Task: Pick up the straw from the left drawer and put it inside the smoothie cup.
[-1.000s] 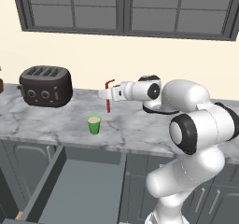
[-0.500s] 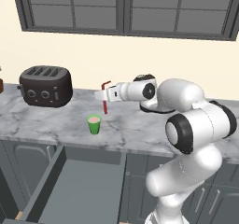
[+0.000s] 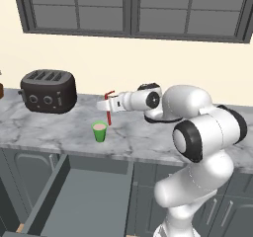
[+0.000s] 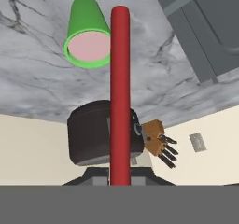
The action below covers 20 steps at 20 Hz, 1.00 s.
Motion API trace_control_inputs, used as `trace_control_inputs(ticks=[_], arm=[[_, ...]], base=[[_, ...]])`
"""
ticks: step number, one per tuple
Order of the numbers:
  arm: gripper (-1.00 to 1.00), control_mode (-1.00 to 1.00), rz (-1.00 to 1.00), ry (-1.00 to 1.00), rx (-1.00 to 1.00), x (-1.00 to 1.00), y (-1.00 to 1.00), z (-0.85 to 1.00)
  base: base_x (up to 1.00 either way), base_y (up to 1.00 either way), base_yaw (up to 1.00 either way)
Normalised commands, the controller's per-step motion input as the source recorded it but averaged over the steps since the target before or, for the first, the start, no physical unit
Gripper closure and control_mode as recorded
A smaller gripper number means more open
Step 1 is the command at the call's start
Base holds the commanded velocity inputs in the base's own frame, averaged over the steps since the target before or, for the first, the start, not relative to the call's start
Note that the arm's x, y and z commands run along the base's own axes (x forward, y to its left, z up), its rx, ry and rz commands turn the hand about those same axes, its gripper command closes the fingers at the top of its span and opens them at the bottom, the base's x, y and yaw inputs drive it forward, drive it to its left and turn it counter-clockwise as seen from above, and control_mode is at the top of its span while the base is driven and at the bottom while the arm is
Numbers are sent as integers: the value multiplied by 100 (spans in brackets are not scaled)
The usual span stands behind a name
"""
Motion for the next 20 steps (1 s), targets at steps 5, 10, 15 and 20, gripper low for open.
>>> trace_control_inputs(ticks=[5,10,15,20], arm=[[100,-100,0,0,0,0,0,-32],[100,-100,0,-3,0,4,9,-16],[100,-100,-1,-6,-1,18,20,-4],[100,-100,-3,-2,-4,7,4,-32]], base=[[0,0,0],[0,0,0],[0,0,0],[0,0,0]])
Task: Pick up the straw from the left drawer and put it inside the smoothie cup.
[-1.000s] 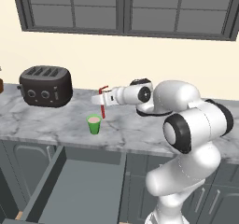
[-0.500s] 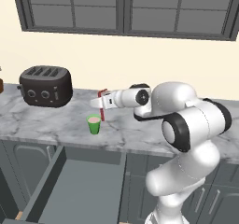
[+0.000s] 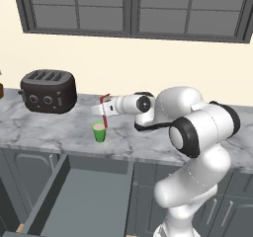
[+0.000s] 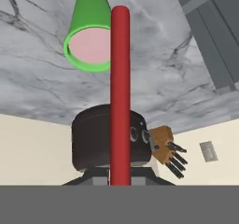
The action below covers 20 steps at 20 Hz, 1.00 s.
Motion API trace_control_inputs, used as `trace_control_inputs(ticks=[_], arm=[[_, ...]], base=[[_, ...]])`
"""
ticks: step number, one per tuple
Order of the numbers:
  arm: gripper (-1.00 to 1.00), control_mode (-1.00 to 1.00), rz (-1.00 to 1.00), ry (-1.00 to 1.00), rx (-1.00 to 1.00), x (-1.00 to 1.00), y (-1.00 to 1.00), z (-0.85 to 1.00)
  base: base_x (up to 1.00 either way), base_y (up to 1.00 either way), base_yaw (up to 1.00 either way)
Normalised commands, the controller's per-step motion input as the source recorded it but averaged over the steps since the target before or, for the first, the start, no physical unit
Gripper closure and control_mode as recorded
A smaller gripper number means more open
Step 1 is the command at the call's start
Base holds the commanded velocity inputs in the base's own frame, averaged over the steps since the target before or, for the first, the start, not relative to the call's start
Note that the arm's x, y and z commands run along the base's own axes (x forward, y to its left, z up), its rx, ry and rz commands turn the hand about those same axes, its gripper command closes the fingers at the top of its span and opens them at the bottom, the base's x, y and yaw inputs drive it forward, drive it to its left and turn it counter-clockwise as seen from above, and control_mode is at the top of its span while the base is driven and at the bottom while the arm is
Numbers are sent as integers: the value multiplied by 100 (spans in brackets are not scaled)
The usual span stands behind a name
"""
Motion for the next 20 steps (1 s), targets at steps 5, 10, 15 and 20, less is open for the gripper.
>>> trace_control_inputs(ticks=[5,10,15,20], arm=[[100,-100,-4,0,-4,0,0,-40],[100,-100,-3,-1,0,0,0,-10],[100,-100,-3,-6,0,0,0,22],[100,-100,0,-8,0,7,0,13]], base=[[0,0,0],[0,0,0],[0,0,0],[0,0,0]])
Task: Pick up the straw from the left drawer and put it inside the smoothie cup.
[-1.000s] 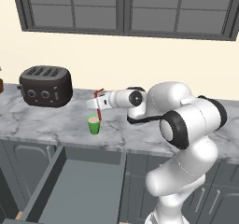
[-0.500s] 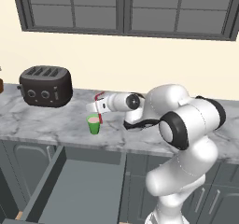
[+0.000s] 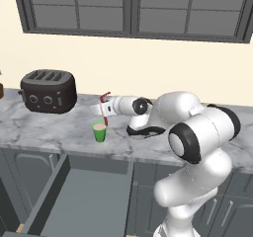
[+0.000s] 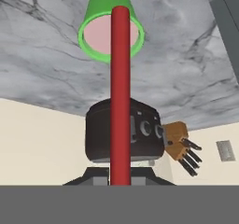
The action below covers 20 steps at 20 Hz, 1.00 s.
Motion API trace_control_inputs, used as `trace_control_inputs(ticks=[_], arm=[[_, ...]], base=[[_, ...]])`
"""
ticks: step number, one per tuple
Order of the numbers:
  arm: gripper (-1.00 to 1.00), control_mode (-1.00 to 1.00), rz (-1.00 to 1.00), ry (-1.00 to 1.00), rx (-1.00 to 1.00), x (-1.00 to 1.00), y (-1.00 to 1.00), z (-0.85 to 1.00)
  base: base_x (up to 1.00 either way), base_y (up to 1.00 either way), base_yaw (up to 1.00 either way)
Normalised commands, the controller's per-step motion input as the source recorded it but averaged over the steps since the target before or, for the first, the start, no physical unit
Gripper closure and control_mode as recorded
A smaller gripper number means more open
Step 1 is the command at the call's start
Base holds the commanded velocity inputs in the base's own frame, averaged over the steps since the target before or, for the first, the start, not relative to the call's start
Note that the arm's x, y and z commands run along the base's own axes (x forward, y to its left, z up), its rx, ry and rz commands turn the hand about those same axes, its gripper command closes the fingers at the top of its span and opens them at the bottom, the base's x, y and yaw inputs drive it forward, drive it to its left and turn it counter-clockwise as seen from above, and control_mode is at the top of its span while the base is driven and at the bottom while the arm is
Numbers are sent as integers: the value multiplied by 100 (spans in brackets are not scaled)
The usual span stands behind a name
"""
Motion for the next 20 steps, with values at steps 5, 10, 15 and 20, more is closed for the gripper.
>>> trace_control_inputs(ticks=[5,10,15,20], arm=[[100,-100,0,-2,0,8,0,-32],[100,-100,0,-4,0,14,0,-27],[100,-100,0,0,0,1,0,-35],[100,-100,0,0,0,3,5,-9]], base=[[0,0,0],[0,0,0],[0,0,0],[0,0,0]])
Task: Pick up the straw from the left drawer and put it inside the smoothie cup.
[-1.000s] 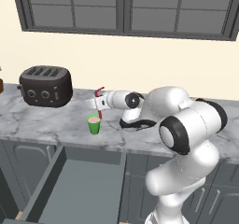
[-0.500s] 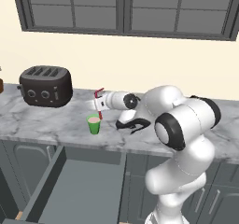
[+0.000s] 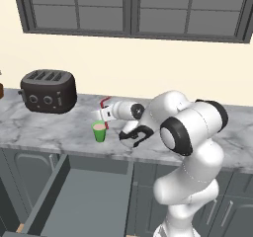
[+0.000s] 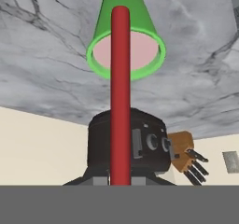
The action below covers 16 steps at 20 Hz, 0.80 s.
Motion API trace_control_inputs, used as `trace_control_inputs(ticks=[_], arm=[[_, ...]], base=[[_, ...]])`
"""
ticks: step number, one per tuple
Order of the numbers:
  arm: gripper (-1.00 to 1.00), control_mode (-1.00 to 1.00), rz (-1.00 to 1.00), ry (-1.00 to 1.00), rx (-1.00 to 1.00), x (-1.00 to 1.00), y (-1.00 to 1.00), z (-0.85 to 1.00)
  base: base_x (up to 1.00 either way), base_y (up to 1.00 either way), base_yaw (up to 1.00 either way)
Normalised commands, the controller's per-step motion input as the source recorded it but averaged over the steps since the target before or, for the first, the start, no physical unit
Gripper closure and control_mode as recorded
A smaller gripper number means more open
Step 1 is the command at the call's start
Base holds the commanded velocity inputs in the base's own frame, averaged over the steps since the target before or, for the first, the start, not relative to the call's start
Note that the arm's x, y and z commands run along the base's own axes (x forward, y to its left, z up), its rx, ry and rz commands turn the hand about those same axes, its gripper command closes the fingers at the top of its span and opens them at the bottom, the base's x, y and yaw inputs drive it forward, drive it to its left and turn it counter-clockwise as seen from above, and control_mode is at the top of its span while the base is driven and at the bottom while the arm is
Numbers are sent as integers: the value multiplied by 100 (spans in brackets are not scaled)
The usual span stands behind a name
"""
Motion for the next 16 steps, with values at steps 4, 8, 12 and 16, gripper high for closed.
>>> trace_control_inputs(ticks=[4,8,12,16], arm=[[100,-100,-2,0,0,9,13,2],[100,-100,0,0,0,11,12,4],[100,-100,0,0,0,18,11,0],[100,-100,0,-1,0,24,8,0]], base=[[0,0,0],[0,0,0],[0,0,0],[0,0,0]])
